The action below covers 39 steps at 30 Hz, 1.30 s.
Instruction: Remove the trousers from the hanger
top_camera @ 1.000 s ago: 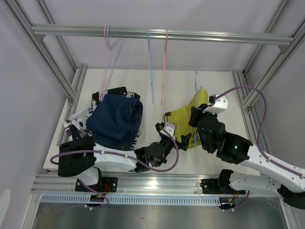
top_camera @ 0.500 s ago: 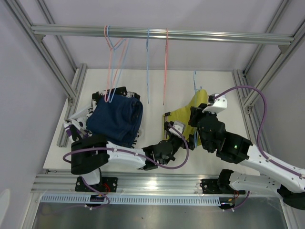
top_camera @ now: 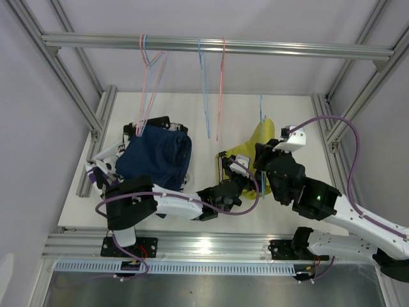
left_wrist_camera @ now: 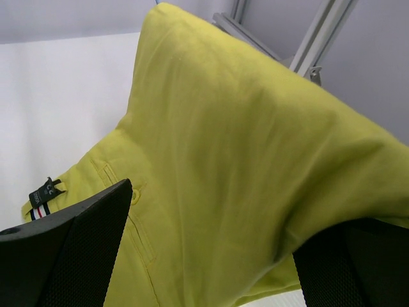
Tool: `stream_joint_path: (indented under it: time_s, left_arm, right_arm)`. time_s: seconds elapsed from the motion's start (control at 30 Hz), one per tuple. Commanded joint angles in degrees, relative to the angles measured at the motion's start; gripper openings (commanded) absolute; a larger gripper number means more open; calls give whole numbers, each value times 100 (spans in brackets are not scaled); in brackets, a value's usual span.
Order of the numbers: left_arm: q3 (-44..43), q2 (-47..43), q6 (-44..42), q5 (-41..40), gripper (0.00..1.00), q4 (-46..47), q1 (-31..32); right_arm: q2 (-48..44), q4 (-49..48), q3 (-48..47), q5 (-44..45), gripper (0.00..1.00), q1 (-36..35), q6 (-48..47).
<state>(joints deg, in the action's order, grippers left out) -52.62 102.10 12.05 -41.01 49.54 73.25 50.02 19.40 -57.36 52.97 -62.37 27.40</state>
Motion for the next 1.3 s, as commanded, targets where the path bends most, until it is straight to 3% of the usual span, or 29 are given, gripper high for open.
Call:
stream_joint_path:
  time_s: [0.0, 0.8, 1.27]
  left_arm:
    - [-179, 99, 166, -170, 100, 152, -109]
    - [77, -182, 34, 85, 99, 205, -162]
    - [-372, 117, -28, -11, 99, -181, -259]
  right_arm:
    - [-185, -402, -56, -15, 0, -3, 20]
    - [-10, -604, 252, -639, 0, 629, 55]
    - [-80, -551, 340, -832, 0, 673, 169]
